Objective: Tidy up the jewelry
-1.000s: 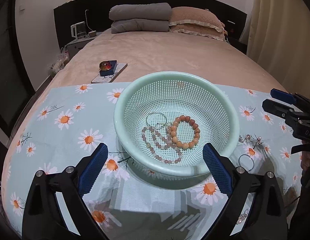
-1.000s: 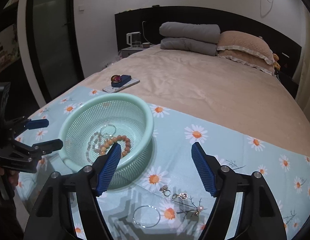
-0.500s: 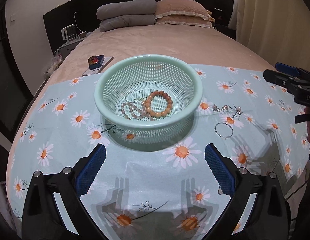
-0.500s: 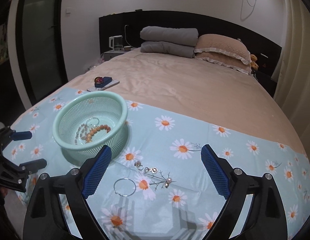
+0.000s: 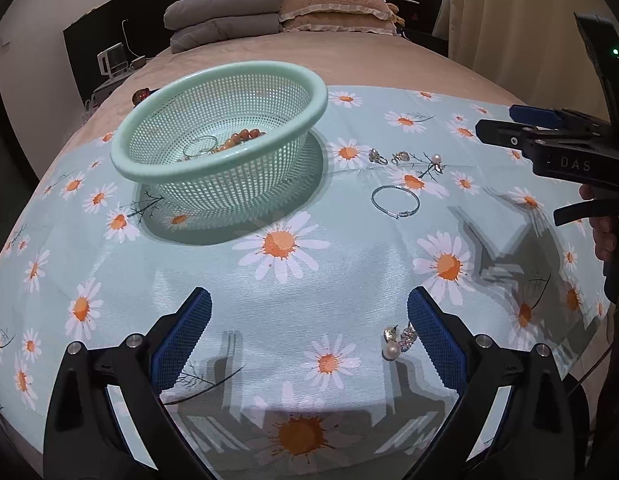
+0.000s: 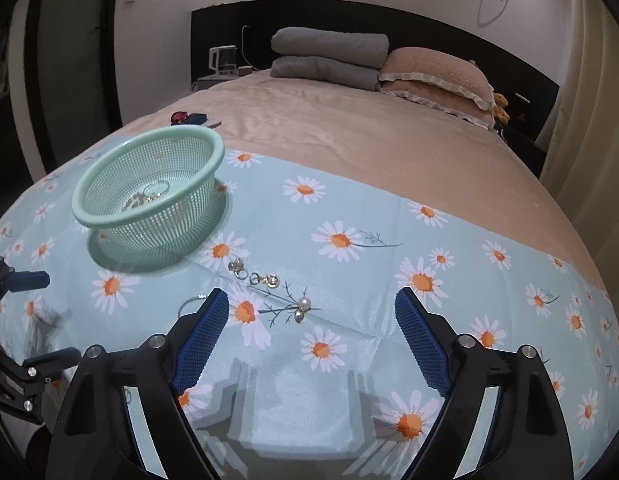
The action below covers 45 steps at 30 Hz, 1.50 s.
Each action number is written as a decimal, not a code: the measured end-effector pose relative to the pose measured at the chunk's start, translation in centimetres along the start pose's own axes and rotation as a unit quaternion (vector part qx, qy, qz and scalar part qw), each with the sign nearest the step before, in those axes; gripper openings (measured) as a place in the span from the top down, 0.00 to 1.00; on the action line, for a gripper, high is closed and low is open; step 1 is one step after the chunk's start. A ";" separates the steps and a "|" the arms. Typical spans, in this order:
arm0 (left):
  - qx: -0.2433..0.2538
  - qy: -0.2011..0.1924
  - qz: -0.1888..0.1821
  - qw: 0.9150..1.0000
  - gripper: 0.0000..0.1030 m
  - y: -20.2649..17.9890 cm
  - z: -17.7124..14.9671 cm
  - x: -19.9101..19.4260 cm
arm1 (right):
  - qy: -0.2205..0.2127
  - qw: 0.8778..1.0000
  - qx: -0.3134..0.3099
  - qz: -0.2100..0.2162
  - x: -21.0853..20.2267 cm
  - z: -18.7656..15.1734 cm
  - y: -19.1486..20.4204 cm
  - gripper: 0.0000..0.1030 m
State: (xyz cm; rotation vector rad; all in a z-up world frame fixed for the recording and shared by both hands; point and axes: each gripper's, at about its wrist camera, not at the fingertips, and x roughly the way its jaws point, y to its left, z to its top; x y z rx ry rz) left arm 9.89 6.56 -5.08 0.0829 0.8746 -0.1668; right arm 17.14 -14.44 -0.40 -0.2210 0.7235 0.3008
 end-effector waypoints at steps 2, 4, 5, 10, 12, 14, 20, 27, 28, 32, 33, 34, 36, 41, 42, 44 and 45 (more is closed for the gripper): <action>0.008 0.006 -0.002 1.000 0.12 -0.5 -0.5 0.7 | 0.010 1.000 0.004 0.009 1.1 -0.5 -0.1 0.32; 0.016 0.015 -0.003 1.000 0.16 -1.1 -0.9 1.6 | 0.016 1.000 0.006 0.016 2.2 -1.0 0.0 0.38; 0.020 0.019 -0.004 1.000 0.17 -1.3 -1.1 2.0 | 0.021 1.000 0.007 0.020 2.7 -1.2 0.0 0.41; 0.017 0.022 -0.018 0.999 0.19 -2.0 -2.0 3.2 | 0.043 0.999 0.005 0.030 5.3 -2.0 0.3 0.55; 0.022 0.014 -0.022 0.999 0.25 -2.4 -2.3 3.3 | 0.046 0.998 0.013 0.033 6.2 -2.2 0.1 0.59; 0.043 0.008 -0.023 0.999 0.35 -3.2 -2.4 3.2 | 0.051 0.998 0.024 0.036 7.1 -2.3 -0.2 0.65; 0.051 0.008 -0.063 0.997 0.72 -3.6 -2.7 2.8 | 0.058 0.996 0.048 0.056 8.1 -2.3 -0.7 0.93; 0.009 0.025 -0.113 0.993 0.89 -2.7 -2.6 2.6 | 0.064 0.994 0.060 0.065 7.3 -2.3 -1.4 0.95; 0.010 0.024 -0.111 0.994 0.89 -2.6 -2.6 2.4 | 0.064 0.994 0.061 0.064 7.1 -2.3 -1.5 0.95; 0.009 0.019 -0.102 0.995 0.91 -2.0 -2.4 1.1 | 0.059 0.994 0.062 0.065 5.8 -2.3 -1.9 0.95; 0.005 0.016 -0.102 0.995 0.91 -1.8 -2.3 0.7 | 0.055 0.994 0.063 0.064 5.3 -2.2 -1.9 0.95; 0.002 0.010 -0.103 0.995 0.91 -1.5 -2.1 0.1 | 0.052 0.995 0.063 0.063 4.8 -2.1 -2.0 0.95; -0.003 0.003 -0.104 0.995 0.91 -1.1 -1.6 -0.9 | 0.045 0.995 0.062 0.064 3.7 -1.9 -1.9 0.95; -0.016 -0.016 -0.107 0.994 0.91 -0.1 -0.8 -3.0 | 0.024 0.996 0.055 0.064 0.8 -1.4 -1.8 0.95; -0.018 -0.017 -0.108 0.994 0.91 0.1 -0.7 -3.3 | 0.020 0.996 0.054 0.064 0.3 -1.3 -1.8 0.95; -0.024 -0.020 -0.106 0.994 0.91 0.3 -0.5 -3.6 | 0.015 0.996 0.053 0.064 -0.5 -1.1 -1.8 0.95; -0.027 -0.022 -0.107 0.994 0.91 0.5 -0.3 -3.7 | 0.013 0.996 0.053 0.064 -0.8 -1.1 -1.8 0.95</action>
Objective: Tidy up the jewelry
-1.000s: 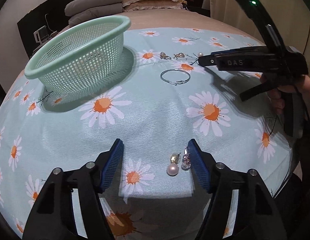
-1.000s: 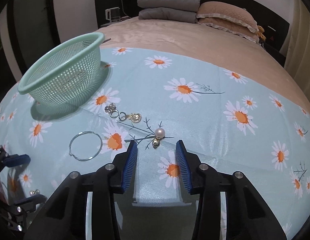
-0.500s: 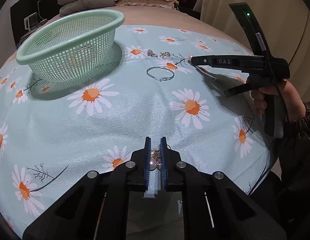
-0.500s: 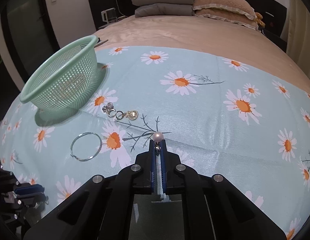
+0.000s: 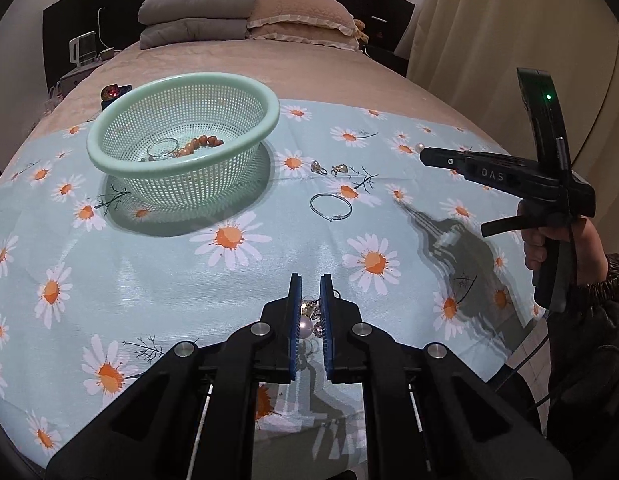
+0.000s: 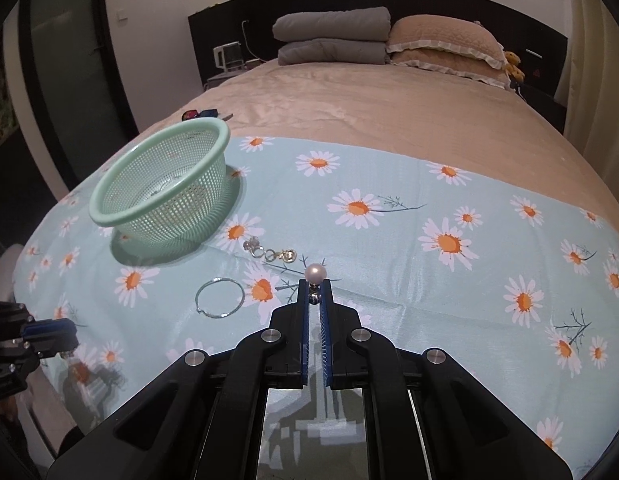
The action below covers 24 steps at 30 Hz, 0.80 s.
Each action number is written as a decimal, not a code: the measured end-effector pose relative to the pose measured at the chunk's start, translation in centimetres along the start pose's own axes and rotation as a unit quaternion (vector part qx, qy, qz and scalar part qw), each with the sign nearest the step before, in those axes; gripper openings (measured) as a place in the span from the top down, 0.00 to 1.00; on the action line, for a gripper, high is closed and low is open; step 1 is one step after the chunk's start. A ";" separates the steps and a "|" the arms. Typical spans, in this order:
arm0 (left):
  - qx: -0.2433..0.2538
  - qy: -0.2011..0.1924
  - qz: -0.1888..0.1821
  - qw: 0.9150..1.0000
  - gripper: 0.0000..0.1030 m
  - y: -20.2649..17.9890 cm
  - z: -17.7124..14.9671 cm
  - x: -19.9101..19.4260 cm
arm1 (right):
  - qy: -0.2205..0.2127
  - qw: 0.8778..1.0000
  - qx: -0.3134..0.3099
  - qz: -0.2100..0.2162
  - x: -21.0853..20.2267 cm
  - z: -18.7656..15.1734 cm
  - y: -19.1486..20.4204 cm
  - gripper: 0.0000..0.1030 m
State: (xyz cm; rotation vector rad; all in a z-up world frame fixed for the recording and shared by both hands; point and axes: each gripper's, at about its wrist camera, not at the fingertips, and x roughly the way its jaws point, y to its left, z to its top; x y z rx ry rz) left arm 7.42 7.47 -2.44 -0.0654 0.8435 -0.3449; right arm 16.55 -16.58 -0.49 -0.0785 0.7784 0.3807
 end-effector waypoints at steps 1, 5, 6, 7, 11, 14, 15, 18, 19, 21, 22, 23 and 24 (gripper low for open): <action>-0.003 0.002 -0.004 1.000 0.90 0.2 0.2 -0.1 | -0.002 1.000 -0.001 0.000 -0.2 -0.1 0.1 0.95; 0.001 -0.004 0.026 1.000 0.86 0.5 0.8 -0.3 | -0.002 1.000 -0.003 -0.002 -0.8 -0.2 0.2 0.95; -0.002 -0.005 0.030 1.000 0.77 0.6 0.9 -0.3 | -0.002 1.000 -0.002 -0.001 -0.8 -0.2 0.2 0.95; -0.008 -0.008 0.033 0.999 0.73 0.9 1.0 -0.4 | -0.001 1.000 -0.002 -0.001 -0.8 -0.2 0.2 0.95; -0.022 -0.011 0.046 0.999 0.57 1.8 1.0 -0.6 | 0.004 1.000 -0.002 0.001 -0.6 -0.2 0.1 0.95; -0.029 -0.008 0.052 0.998 0.50 2.3 0.6 -0.5 | 0.007 1.000 0.001 -0.003 -0.3 -0.4 -0.1 0.92; -0.032 -0.005 0.053 0.998 0.49 2.5 0.4 -0.4 | 0.010 1.000 0.004 -0.003 -0.1 -0.5 -0.2 0.91; -0.034 0.004 0.056 0.998 0.48 2.7 -0.2 -0.2 | 0.012 1.000 0.014 -0.008 0.2 -0.8 -0.5 0.88; -0.033 0.006 0.057 0.998 0.47 2.7 -0.5 -0.1 | 0.013 1.000 0.017 -0.010 0.3 -0.9 -0.7 0.78; -0.031 0.011 0.060 0.998 0.45 2.7 -0.9 0.1 | 0.007 1.000 0.024 -0.016 0.1 -1.1 -1.0 0.63; -0.031 0.013 0.060 0.998 0.44 2.8 -1.1 0.1 | 0.006 1.000 0.026 -0.016 0.1 -1.2 -1.2 0.62; -0.031 0.014 0.061 0.998 0.43 2.8 -1.3 0.2 | 0.008 1.000 0.026 -0.015 0.2 -1.3 -1.3 0.62; -0.031 0.017 0.062 0.997 0.43 2.9 -1.5 0.4 | 0.010 1.000 0.024 -0.016 0.3 -1.4 -1.3 0.62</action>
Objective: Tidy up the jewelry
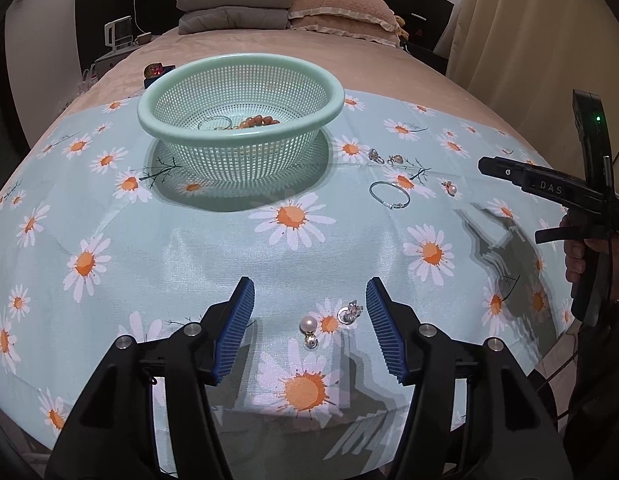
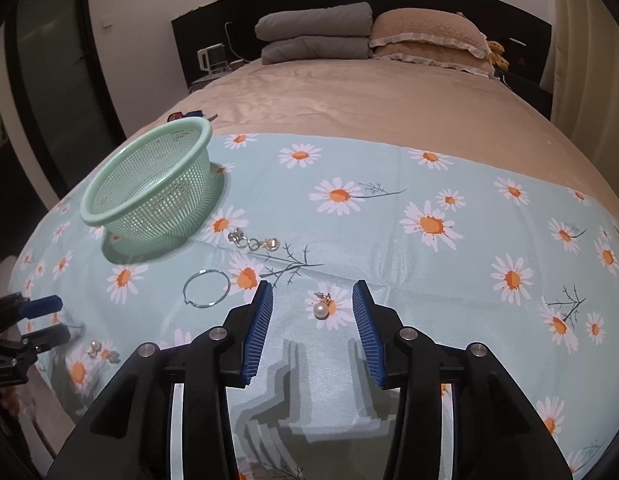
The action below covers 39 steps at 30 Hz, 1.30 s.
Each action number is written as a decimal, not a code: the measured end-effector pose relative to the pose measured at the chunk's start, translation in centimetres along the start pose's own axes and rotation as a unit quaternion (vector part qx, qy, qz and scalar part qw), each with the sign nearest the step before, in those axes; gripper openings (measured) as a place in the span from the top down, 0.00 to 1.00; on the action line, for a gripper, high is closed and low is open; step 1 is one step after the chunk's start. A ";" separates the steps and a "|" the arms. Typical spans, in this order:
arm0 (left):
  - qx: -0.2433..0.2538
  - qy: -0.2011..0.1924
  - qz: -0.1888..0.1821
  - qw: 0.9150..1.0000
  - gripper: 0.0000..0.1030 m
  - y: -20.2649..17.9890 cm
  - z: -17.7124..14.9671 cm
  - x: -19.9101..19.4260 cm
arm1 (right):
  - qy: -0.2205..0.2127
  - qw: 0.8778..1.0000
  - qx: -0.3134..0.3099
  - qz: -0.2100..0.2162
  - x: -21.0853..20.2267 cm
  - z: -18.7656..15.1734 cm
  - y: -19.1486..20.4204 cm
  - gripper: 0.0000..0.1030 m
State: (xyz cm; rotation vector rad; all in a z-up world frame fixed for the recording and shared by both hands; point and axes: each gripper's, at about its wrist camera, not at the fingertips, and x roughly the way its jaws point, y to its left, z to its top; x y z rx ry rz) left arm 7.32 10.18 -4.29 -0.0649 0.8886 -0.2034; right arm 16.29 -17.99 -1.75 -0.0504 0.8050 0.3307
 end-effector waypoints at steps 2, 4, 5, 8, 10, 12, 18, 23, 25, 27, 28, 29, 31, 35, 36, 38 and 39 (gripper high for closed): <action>0.001 0.008 0.004 1.000 0.43 0.0 -0.5 0.4 | 0.005 1.000 -0.007 -0.005 0.4 -0.2 0.1 0.62; 0.004 0.015 0.007 1.000 0.43 0.0 -1.0 1.0 | 0.013 1.000 -0.014 -0.007 1.0 -0.5 0.4 0.62; 0.006 0.018 0.009 1.000 0.43 0.0 -1.3 1.2 | 0.017 1.000 -0.016 -0.008 1.5 -0.6 0.5 0.62; 0.011 0.036 0.014 0.999 0.43 0.1 -2.1 2.3 | 0.034 0.999 -0.021 -0.009 3.1 -1.1 0.8 0.62; 0.014 0.042 0.019 0.999 0.43 0.3 -2.4 2.9 | 0.043 0.999 -0.022 -0.007 4.2 -1.3 0.9 0.62; 0.017 0.043 0.019 0.999 0.45 0.4 -2.4 3.3 | 0.047 0.999 -0.024 -0.008 5.1 -1.3 1.0 0.62; 0.026 0.036 0.040 0.998 0.66 0.8 -2.3 4.0 | 0.056 0.998 0.003 -0.014 6.8 -1.1 0.2 0.75; 0.022 0.044 0.033 0.998 0.89 1.0 -2.2 3.8 | 0.064 0.998 0.001 -0.009 6.4 -1.1 0.1 0.90; 0.030 0.048 0.039 0.998 0.89 0.6 -2.3 3.7 | 0.065 0.998 0.000 -0.003 5.9 -1.3 0.3 0.90; 0.028 0.052 0.036 0.998 0.89 0.5 -2.4 3.4 | 0.063 0.998 -0.007 -0.003 5.1 -1.5 0.5 0.90; 0.028 0.052 0.035 0.998 0.89 0.5 -2.4 3.1 | 0.061 0.998 -0.009 -0.002 4.6 -1.5 0.7 0.90; 0.029 0.053 0.034 0.998 0.89 0.4 -2.4 2.8 | 0.058 0.998 -0.012 -0.001 4.1 -1.4 0.8 0.90; 0.032 0.049 0.035 0.998 0.89 0.3 -2.4 2.0 | 0.049 0.999 -0.013 -0.001 2.8 -1.2 0.9 0.90; 0.043 0.033 0.035 0.998 0.89 0.1 -1.8 -0.2 | 0.025 0.999 -0.023 0.002 0.0 -0.1 1.8 0.90; 0.048 0.027 0.036 0.998 0.89 0.0 -1.5 -0.8 | 0.018 0.999 -0.026 0.004 -0.7 0.2 2.1 0.90; 0.052 0.015 0.037 0.998 0.89 0.1 -0.9 -1.9 | 0.007 0.999 -0.038 0.006 -2.1 1.0 2.9 0.89; 0.052 0.008 0.038 0.998 0.89 0.3 -0.5 -2.4 | 0.001 0.999 -0.045 0.008 -2.7 1.3 3.4 0.90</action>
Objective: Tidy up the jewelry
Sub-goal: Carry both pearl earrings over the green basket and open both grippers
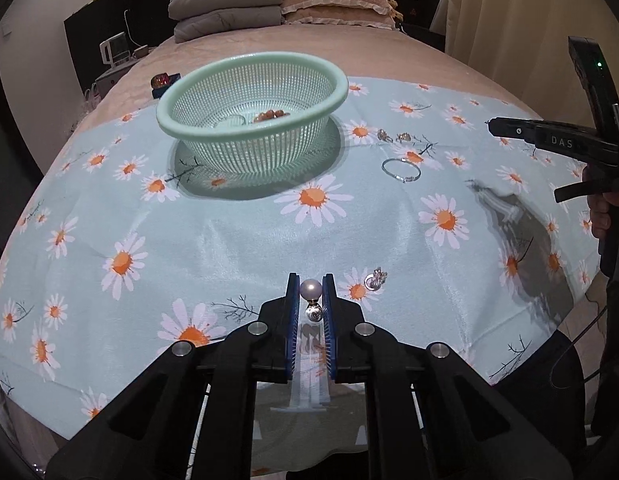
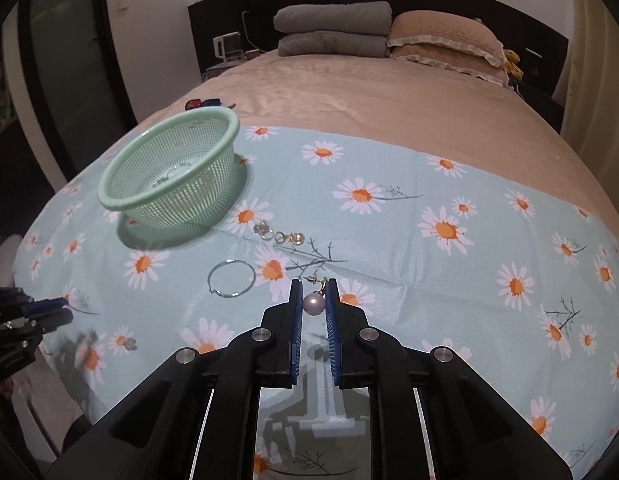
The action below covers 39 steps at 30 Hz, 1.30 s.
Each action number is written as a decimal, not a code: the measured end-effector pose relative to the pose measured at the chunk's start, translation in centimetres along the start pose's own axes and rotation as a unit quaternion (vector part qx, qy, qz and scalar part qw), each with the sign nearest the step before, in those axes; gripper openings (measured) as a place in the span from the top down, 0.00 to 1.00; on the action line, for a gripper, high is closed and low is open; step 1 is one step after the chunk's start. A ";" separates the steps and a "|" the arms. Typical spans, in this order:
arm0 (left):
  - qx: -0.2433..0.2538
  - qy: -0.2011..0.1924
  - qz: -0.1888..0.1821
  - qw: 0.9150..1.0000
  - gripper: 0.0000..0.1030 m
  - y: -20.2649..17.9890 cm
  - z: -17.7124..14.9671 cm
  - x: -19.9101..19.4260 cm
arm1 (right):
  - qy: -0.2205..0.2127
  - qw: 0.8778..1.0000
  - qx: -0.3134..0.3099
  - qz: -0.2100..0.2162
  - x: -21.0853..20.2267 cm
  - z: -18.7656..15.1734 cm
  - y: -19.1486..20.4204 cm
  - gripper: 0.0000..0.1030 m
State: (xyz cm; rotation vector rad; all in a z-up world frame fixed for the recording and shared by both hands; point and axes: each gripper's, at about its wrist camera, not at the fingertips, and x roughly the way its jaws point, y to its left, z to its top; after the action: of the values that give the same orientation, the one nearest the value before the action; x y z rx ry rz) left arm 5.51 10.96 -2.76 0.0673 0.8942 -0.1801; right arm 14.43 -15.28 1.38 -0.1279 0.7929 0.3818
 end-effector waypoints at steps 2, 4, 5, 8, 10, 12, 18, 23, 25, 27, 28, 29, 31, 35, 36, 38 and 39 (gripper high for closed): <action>0.000 -0.012 -0.002 1.000 0.89 0.5 0.9 -0.9 | -0.013 1.000 -0.016 0.005 -1.3 0.9 1.1 0.89; 0.005 -0.023 0.005 1.000 0.89 0.9 2.1 -1.6 | -0.026 0.999 -0.031 0.010 -2.3 1.9 2.1 0.89; 0.007 -0.028 0.006 1.000 0.89 1.2 2.7 -1.8 | -0.032 0.999 -0.038 0.012 -2.7 2.4 2.7 0.89; 0.000 -0.041 0.002 0.999 0.89 2.2 4.7 -2.0 | -0.048 0.997 -0.052 0.021 -3.2 4.4 4.2 0.89; -0.003 -0.052 0.001 0.999 0.89 2.9 6.1 -2.0 | -0.053 0.996 -0.061 0.025 -3.0 5.8 5.2 0.89; -0.004 -0.060 -0.007 0.998 0.89 3.6 7.4 -1.8 | -0.054 0.996 -0.069 0.028 -2.3 7.1 6.2 0.89; 0.002 -0.072 -0.017 0.997 0.89 5.3 10.6 0.1 | -0.046 0.994 -0.087 0.045 1.3 10.2 9.1 0.89; 0.004 -0.068 -0.026 0.997 0.89 6.8 12.0 2.7 | -0.034 0.993 -0.098 0.057 4.9 11.6 10.9 0.89; 0.001 -0.062 -0.029 0.998 0.88 7.5 12.2 3.7 | -0.024 0.993 -0.097 0.067 6.4 11.9 11.4 0.89; -0.001 -0.060 -0.029 0.998 0.87 7.8 12.2 4.6 | -0.022 0.992 -0.102 0.072 7.7 11.9 12.1 0.88; -0.001 -0.060 -0.023 0.998 0.84 7.9 12.1 4.8 | -0.024 0.992 -0.104 0.064 8.2 11.9 12.2 0.83; 0.000 -0.060 -0.010 0.998 0.62 8.0 12.0 4.9 | -0.026 0.993 -0.103 0.047 8.6 11.9 12.0 0.76; 0.002 -0.085 0.026 0.996 0.18 8.2 11.4 4.3 | -0.046 0.995 -0.089 0.018 8.4 11.5 11.2 0.28; -0.008 -0.110 0.028 0.993 0.06 9.1 10.1 2.5 | -0.081 0.996 -0.046 0.004 6.9 11.2 7.8 0.16; -0.011 -0.113 0.032 0.993 0.06 9.2 9.9 2.1 | -0.081 0.996 -0.035 0.004 6.7 11.2 6.9 0.16; -0.017 -0.113 0.039 0.993 0.06 9.5 9.6 1.5 | -0.081 0.997 -0.012 0.004 6.1 11.0 5.1 0.16; -0.020 -0.111 0.039 0.993 0.06 9.6 9.5 1.3 | -0.081 0.997 -0.004 0.003 5.9 11.0 4.4 0.16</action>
State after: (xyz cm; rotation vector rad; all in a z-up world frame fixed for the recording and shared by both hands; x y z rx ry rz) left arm 15.36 18.96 1.99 0.0448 0.6711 -0.0943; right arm 23.88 -6.74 4.96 -0.1014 0.6319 0.3957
